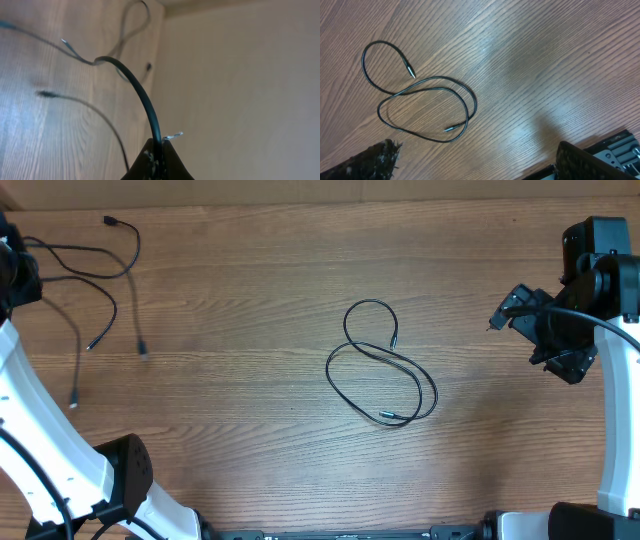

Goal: Untangle cables

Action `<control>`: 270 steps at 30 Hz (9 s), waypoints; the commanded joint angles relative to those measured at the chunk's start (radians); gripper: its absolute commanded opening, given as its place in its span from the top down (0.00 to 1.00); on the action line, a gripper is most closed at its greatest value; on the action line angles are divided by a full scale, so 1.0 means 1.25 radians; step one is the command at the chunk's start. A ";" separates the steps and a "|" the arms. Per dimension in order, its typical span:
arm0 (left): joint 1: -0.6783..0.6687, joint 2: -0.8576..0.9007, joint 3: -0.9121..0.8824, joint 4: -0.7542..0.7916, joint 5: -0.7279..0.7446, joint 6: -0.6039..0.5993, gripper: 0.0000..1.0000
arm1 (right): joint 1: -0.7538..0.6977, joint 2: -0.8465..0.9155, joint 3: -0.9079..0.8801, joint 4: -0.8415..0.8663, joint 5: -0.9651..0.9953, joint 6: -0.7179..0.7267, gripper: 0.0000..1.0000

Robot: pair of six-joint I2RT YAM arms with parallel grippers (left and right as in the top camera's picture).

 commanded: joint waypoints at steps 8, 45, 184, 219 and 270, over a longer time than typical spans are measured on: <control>0.027 0.006 -0.118 0.014 0.023 -0.253 0.96 | -0.002 0.002 0.005 0.002 0.011 0.003 0.00; 0.167 0.115 -0.244 -0.002 -0.027 -0.243 0.96 | -0.002 0.002 0.005 0.002 0.011 0.004 0.00; 0.081 0.320 -0.766 1.055 0.864 0.779 0.00 | -0.002 0.002 0.005 0.002 0.011 0.003 0.00; 0.211 0.272 -0.780 0.395 -0.034 0.901 0.00 | -0.002 0.002 0.005 0.002 0.011 0.003 0.00; 0.270 0.338 -0.781 0.740 0.191 0.896 0.47 | -0.002 0.002 0.005 0.002 0.011 0.003 0.00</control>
